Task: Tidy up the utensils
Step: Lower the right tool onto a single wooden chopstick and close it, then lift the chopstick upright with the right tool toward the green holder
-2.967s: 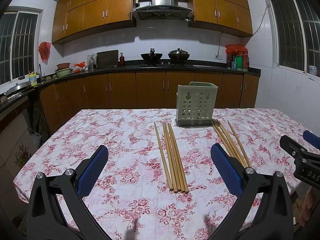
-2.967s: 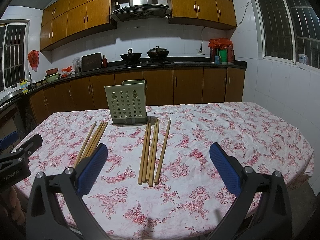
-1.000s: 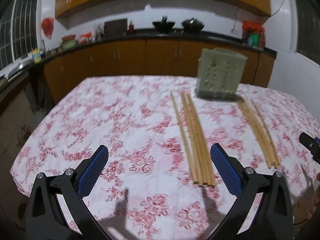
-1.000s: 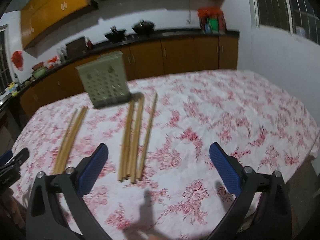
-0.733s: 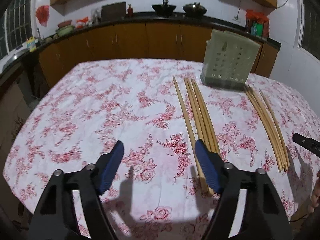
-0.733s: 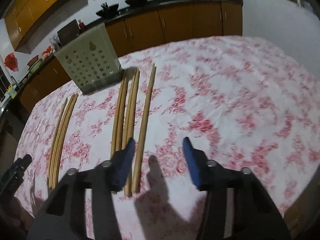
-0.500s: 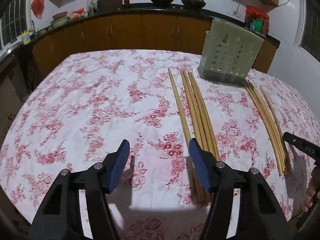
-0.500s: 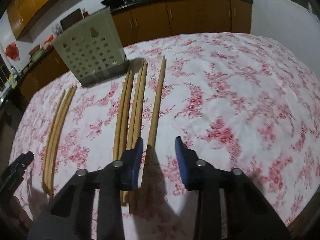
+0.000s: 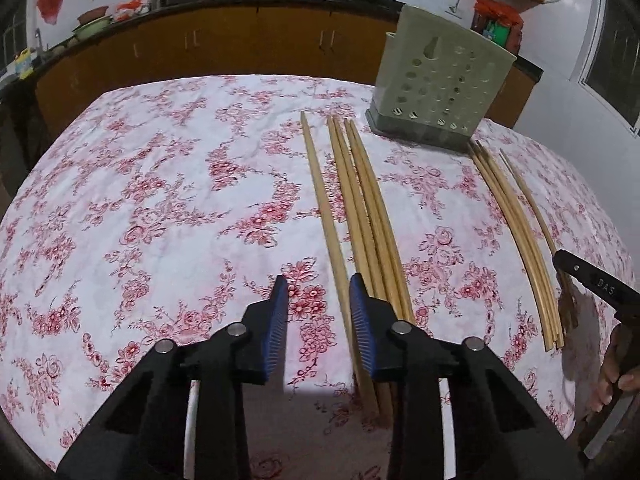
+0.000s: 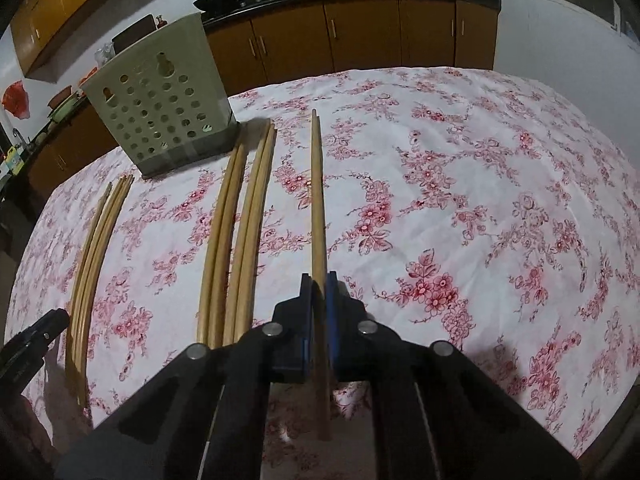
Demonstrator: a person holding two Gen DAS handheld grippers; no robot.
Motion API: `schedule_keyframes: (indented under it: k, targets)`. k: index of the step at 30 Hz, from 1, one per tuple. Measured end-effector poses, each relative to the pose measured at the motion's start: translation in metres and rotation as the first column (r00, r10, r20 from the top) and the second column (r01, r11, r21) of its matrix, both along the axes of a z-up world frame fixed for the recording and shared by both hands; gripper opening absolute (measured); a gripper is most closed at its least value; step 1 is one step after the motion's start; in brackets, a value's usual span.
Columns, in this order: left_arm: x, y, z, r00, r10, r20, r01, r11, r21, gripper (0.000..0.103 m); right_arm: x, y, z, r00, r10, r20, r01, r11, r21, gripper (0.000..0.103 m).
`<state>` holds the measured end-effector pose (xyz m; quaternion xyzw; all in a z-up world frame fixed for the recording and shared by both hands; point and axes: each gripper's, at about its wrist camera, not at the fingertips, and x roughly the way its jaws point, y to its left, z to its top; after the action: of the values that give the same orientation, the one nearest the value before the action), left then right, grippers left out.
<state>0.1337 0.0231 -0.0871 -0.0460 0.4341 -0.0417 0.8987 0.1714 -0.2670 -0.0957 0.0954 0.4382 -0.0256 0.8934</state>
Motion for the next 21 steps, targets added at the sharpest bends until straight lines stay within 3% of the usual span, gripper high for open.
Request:
schedule_keyframes:
  k: [4, 7, 14, 21]
  targets:
    - [0.004, -0.005, -0.002, 1.000, -0.012, -0.015, 0.013, 0.999, 0.040, 0.014, 0.000, 0.003, 0.001, 1.000, 0.009, 0.001, -0.009, 1.000, -0.004, 0.012]
    - [0.011, -0.003, -0.001, 1.000, -0.017, -0.022, 0.018, 0.999, 0.050, 0.008, 0.002, 0.006, 0.000, 1.000, 0.023, 0.000, -0.023, 0.999, -0.030, 0.009]
    - [0.034, 0.016, 0.001, 0.999, 0.017, -0.027, -0.016, 0.999, 0.045, 0.008, 0.018, -0.005, 0.001, 1.000, 0.008, -0.004, -0.008, 0.999, -0.053, 0.009]
    - [0.032, 0.017, -0.001, 1.000, 0.012, 0.006, -0.012, 0.998, 0.061, 0.008, 0.024, -0.012, -0.001, 1.000, -0.009, 0.026, 0.011, 0.997, -0.079, 0.009]
